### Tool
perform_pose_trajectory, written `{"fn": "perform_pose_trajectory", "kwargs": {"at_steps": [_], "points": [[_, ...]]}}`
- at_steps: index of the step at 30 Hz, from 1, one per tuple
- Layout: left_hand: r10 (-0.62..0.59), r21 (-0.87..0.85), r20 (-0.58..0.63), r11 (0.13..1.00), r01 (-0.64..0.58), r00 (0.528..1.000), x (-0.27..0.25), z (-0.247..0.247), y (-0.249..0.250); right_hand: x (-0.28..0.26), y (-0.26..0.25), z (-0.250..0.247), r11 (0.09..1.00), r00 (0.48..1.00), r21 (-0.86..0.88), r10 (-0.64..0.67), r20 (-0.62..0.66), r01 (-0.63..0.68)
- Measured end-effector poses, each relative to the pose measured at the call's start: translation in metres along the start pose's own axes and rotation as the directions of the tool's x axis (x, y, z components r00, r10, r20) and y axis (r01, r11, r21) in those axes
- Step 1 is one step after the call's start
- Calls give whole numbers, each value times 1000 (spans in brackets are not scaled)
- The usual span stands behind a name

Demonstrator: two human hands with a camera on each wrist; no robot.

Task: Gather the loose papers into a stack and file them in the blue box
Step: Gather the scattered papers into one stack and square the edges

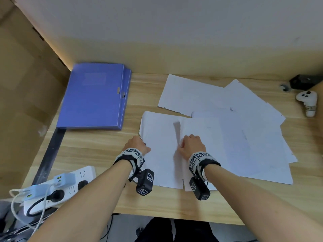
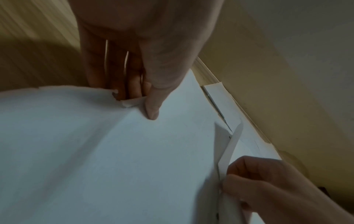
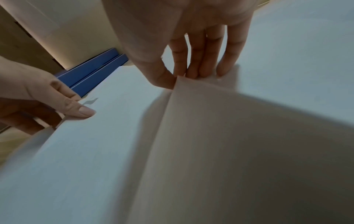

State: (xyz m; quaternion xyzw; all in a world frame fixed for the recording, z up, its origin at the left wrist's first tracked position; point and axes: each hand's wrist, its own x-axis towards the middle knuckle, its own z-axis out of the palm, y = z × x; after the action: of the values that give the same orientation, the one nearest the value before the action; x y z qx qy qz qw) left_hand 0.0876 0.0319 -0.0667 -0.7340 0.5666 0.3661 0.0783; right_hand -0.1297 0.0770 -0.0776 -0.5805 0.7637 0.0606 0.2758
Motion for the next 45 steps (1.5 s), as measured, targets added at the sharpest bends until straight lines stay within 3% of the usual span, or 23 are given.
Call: {"fn": "perform_pose_trajectory", "kwargs": {"at_steps": [3,7,9,12,14,16,18,20,23,27,31,35,38,39,41,43,45], "points": [[26,-38,-16,999,-26,1000,-5,-16,7,-3,7,-11,998,999,54,-44,24,43],[146,-55,-218,985,-161,965,-13,-77,25,-4,15,-25,985,997,153,-71,-26,74],[235,-13,-360,966,-257,903,-19,-113,39,-6,16,-34,978,996,197,-58,-66,70],[411,121,-514,904,-411,753,-31,-152,58,-9,15,-48,949,992,305,-40,-122,76],[540,233,-533,834,-500,652,-39,-162,67,-9,13,-58,902,982,413,-51,-180,123],[642,337,-478,764,-550,599,-44,-159,72,-10,9,-70,830,973,529,-65,-221,176],[690,396,-385,724,-565,613,-44,-141,73,-12,5,-86,745,967,638,-39,-251,196],[682,418,-260,717,-557,683,-40,-117,71,-14,5,-102,652,956,723,-9,-294,228],[623,439,-72,722,-536,779,-30,-74,67,-18,14,-124,540,937,787,-12,-348,299],[517,384,78,773,-504,852,-19,-21,62,-27,32,-140,457,943,848,55,-329,269],[414,325,205,826,-460,887,-14,8,60,-22,54,-126,495,957,858,157,-243,137],[335,328,247,854,-404,909,-11,9,67,-3,77,-82,612,967,778,256,-20,-146],[410,362,175,819,-446,895,-9,4,73,5,88,-59,719,957,656,291,18,-231],[482,362,110,795,-487,869,-8,5,74,6,93,-54,729,953,642,304,7,-238],[640,348,68,704,-620,765,-7,11,78,5,103,-52,738,941,625,338,-14,-255],[727,351,215,566,-746,653,-6,22,84,2,120,-53,738,931,620,363,-33,-265],[701,432,369,452,-781,610,-5,35,90,1,141,-59,750,919,597,390,-51,-285]]}}
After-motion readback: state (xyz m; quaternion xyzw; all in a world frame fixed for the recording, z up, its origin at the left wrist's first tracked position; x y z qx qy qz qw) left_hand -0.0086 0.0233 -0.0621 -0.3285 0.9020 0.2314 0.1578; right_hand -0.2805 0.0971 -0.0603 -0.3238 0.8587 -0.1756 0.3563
